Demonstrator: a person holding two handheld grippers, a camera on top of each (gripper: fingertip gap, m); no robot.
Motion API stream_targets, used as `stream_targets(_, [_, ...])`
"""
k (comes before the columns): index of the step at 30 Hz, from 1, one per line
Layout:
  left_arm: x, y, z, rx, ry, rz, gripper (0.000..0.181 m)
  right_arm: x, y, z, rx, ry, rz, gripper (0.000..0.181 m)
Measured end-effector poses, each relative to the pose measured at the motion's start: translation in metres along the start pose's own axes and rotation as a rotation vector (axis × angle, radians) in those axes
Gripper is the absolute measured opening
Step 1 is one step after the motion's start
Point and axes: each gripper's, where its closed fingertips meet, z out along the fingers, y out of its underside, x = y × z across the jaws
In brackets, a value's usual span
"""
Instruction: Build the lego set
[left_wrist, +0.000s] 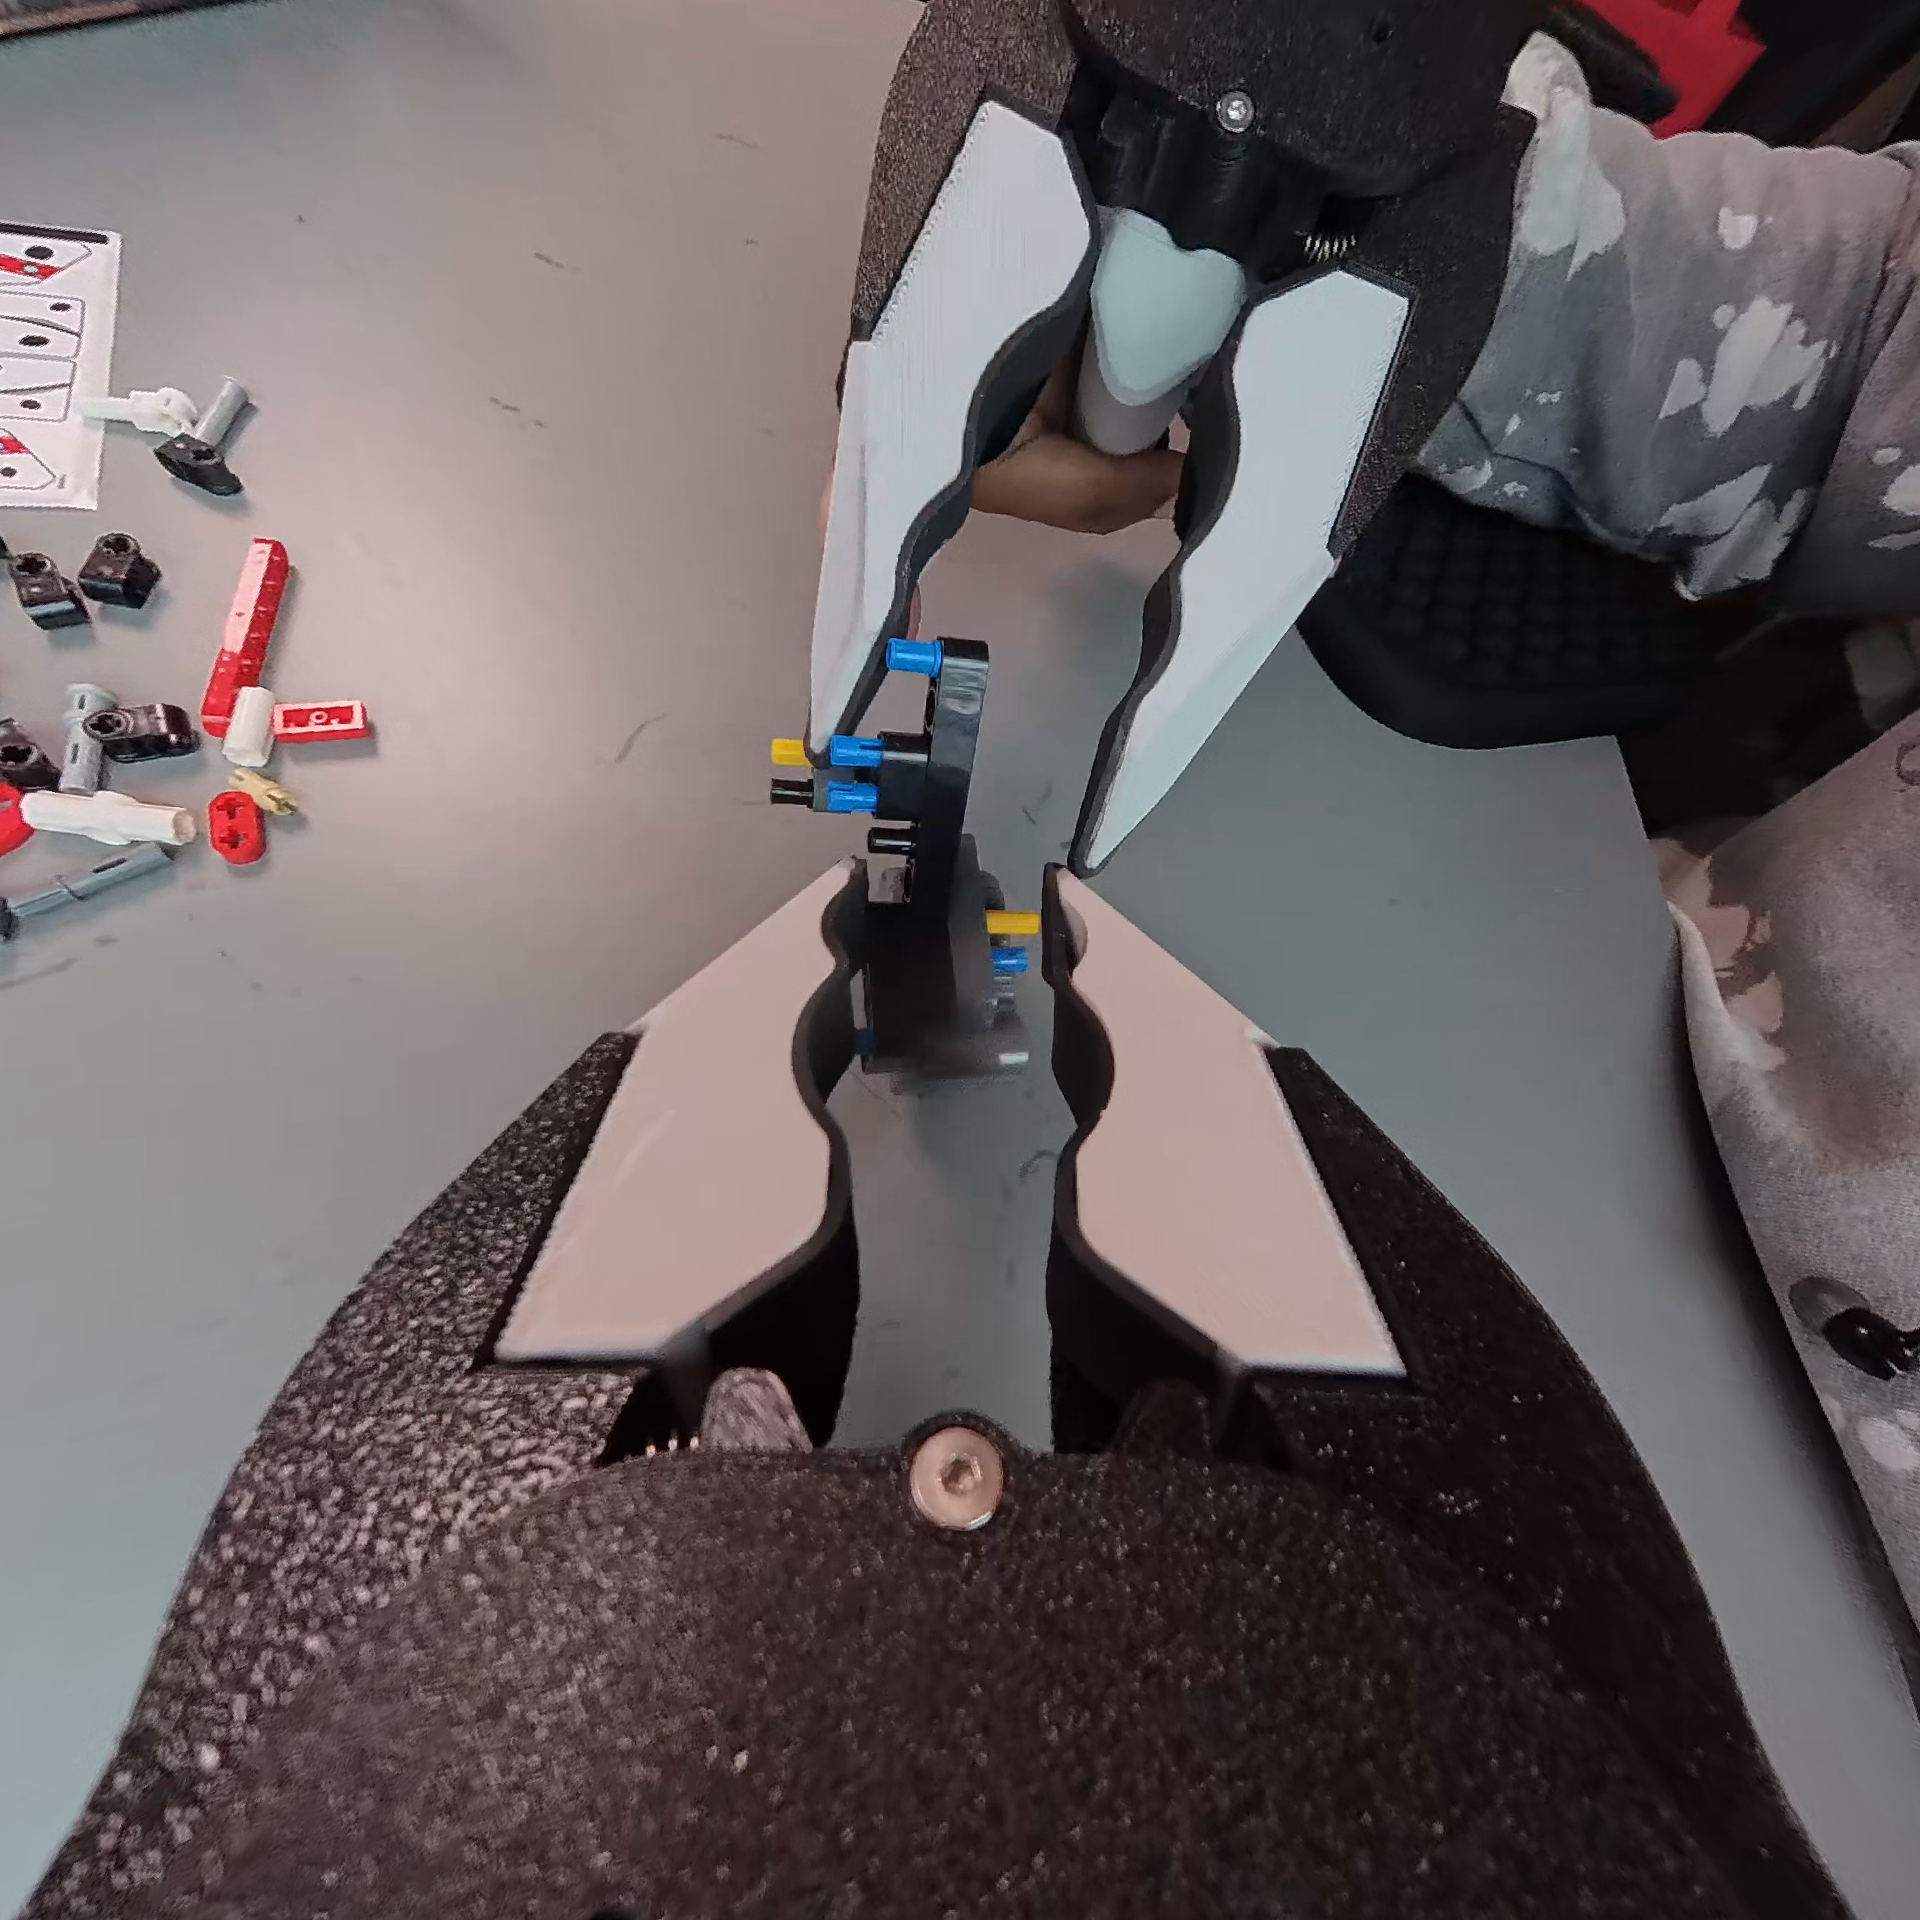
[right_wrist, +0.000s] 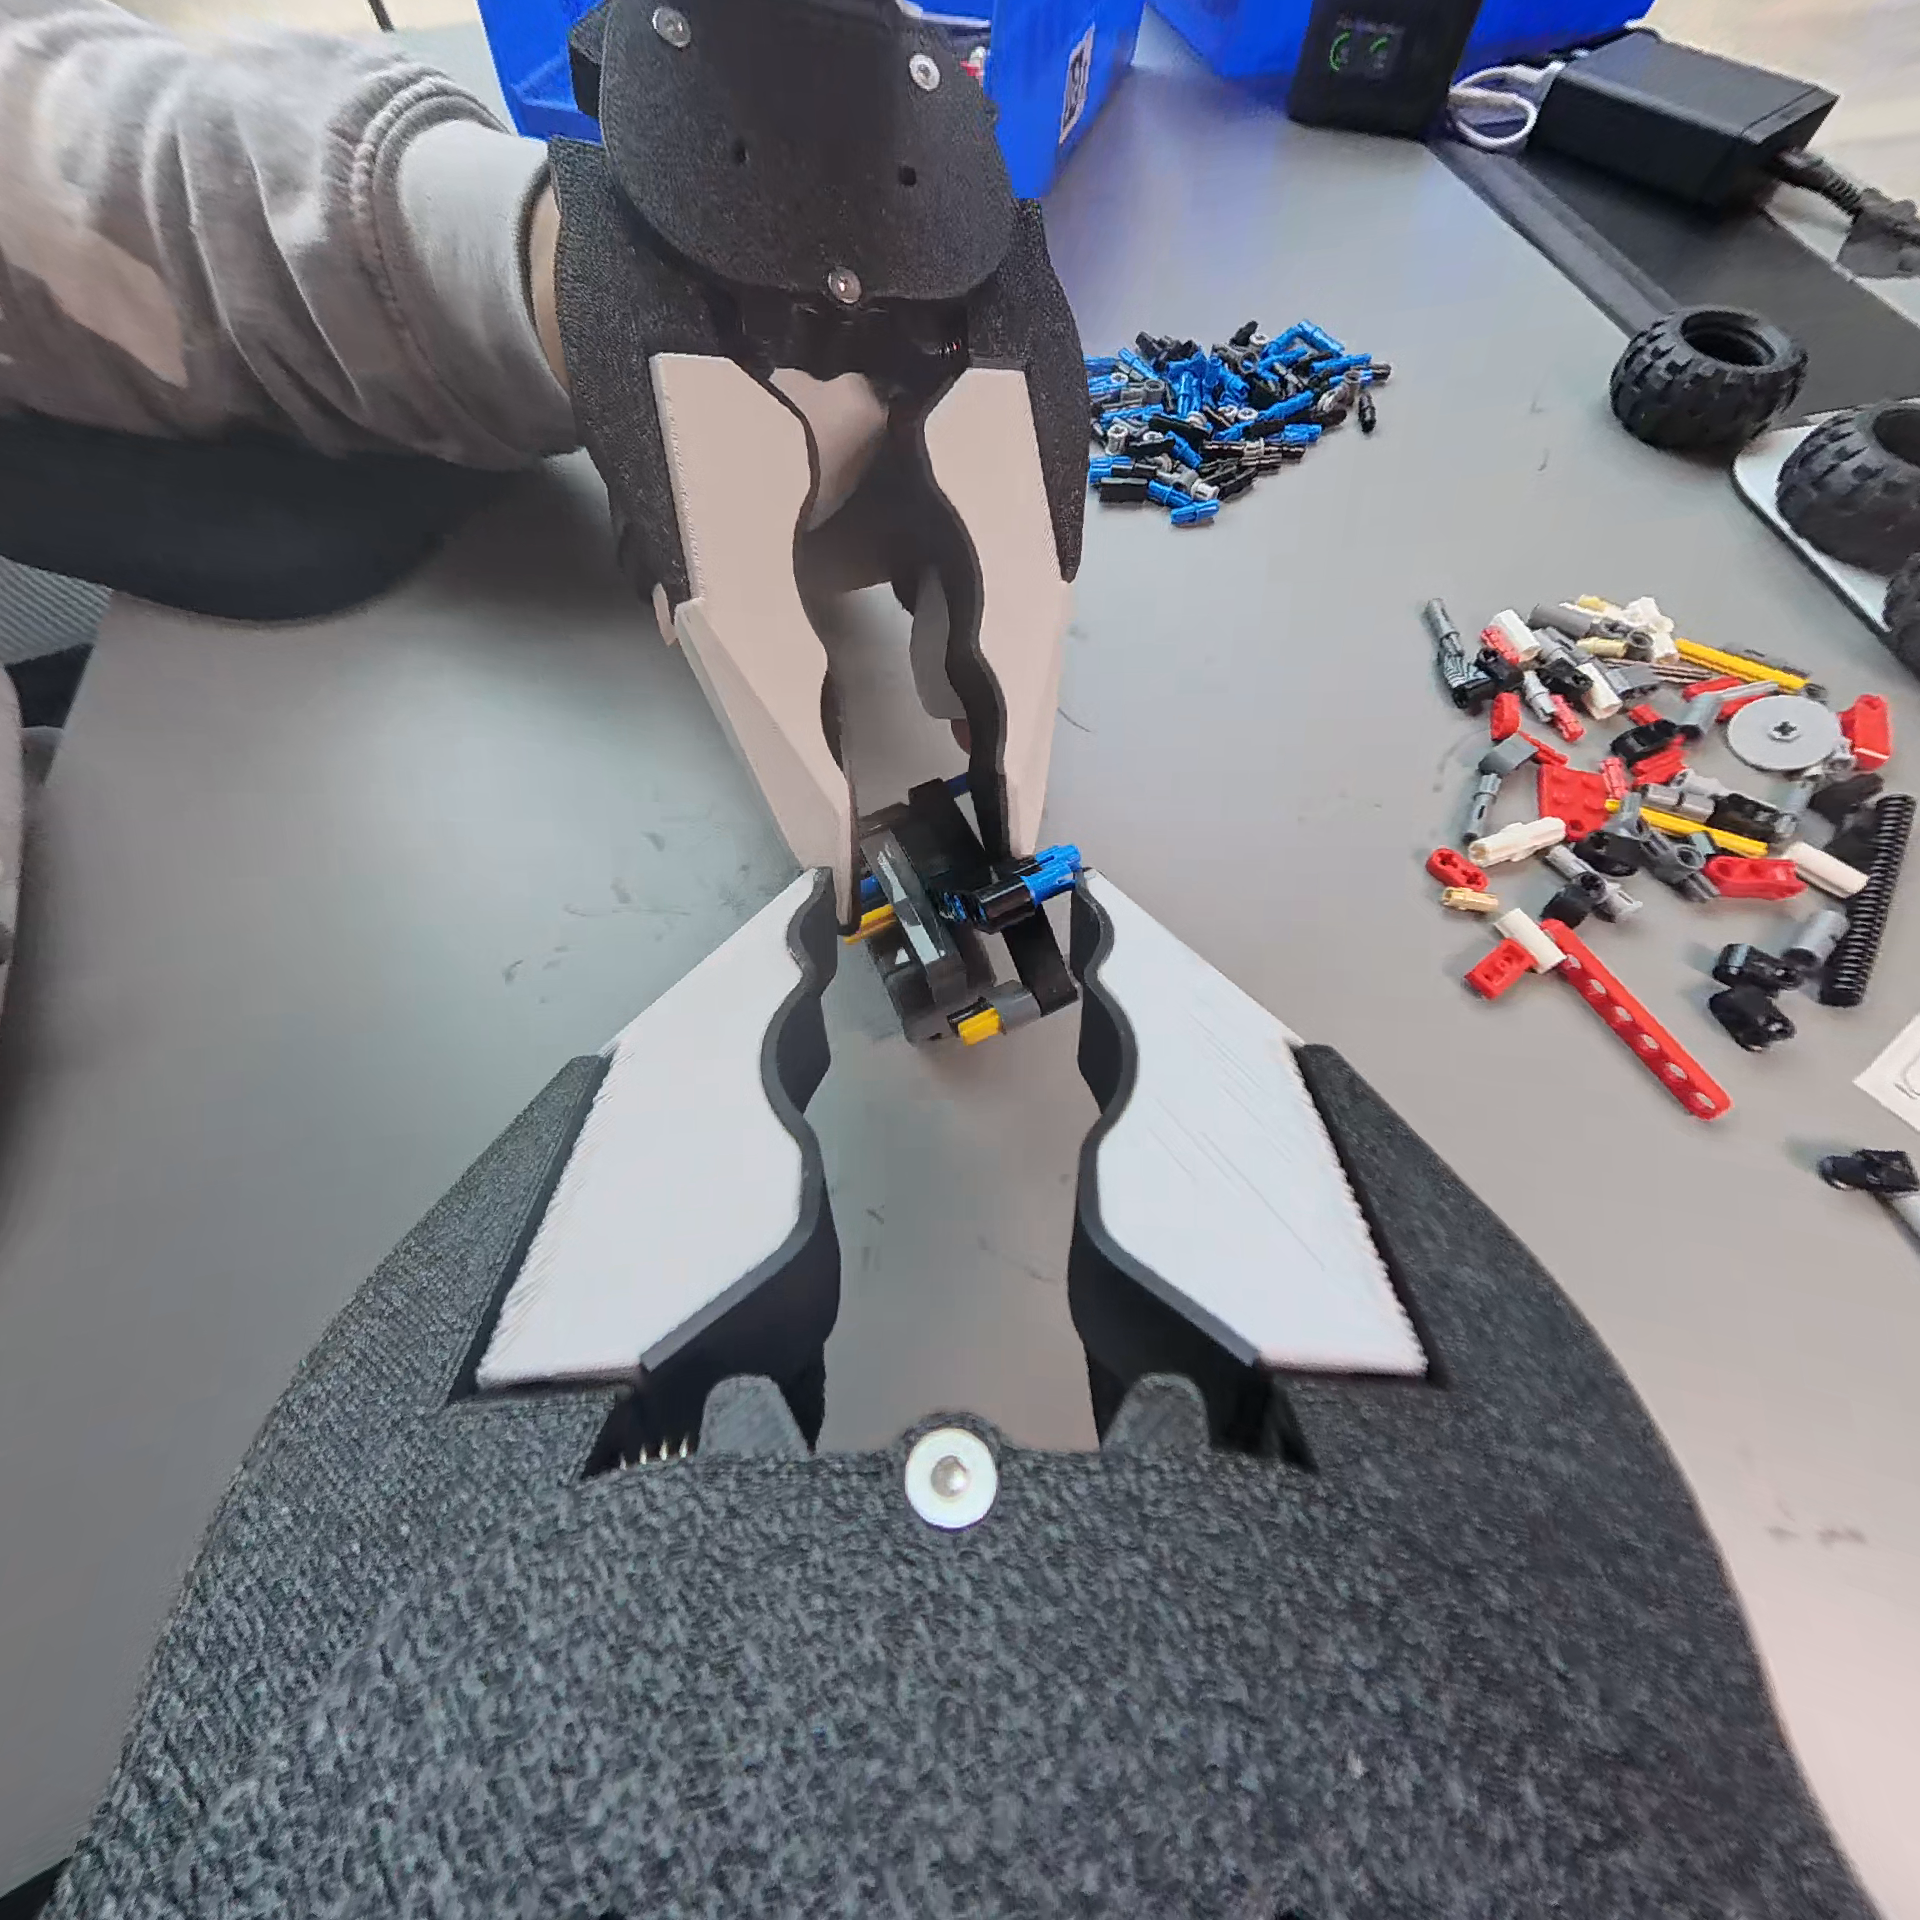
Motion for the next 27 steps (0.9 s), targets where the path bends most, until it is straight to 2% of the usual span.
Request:
stream_targets(2, [0.002, -0.002, -0.008, 0.015, 0.019, 0.0, 0.045, 0.001, -0.001, -0.001, 0.013, -0.016, 0.014, 0.04])
stream_targets(5, [0.002, -0.004, -0.02, 0.041, 0.03, -0.008, 0.049, -0.001, 0.005, 0.0, 0.004, -0.049, 0.005, 0.036])
stream_targets(7, [-0.001, 0.003, -0.022, 0.007, 0.007, -0.012, 0.056, 0.003, 0.006, 0.001, 0.003, -0.047, 0.012, 0.036])
stream_targets(12, [-0.002, 0.024, -0.002, -0.102, -0.047, 0.04, 0.075, 0.006, 0.002, 0.003, 0.011, -0.097, -0.022, 0.046])
stream_targets(14, [-0.001, 0.028, 0.008, -0.145, -0.032, 0.062, 0.068, 0.004, 0.0, 0.005, 0.003, -0.145, -0.052, 0.046])
stream_targets(16, [0.0, 0.028, 0.013, -0.161, -0.024, 0.092, 0.046, 0.0, 0.001, 0.008, -0.017, -0.188, -0.077, 0.043])
stream_targets(17, [0.0, 0.027, 0.013, -0.162, -0.023, 0.106, 0.042, 0.0, 0.002, 0.009, -0.022, -0.197, -0.09, 0.039])
stream_targets(20, [0.0, 0.028, 0.013, -0.16, -0.007, 0.118, 0.041, 0.002, 0.001, 0.011, -0.019, -0.19, -0.119, 0.027])
stream_targets(27, [0.001, 0.028, 0.011, -0.159, 0.018, 0.11, 0.039, -0.002, 0.001, 0.011, -0.007, -0.173, -0.182, 0.026])
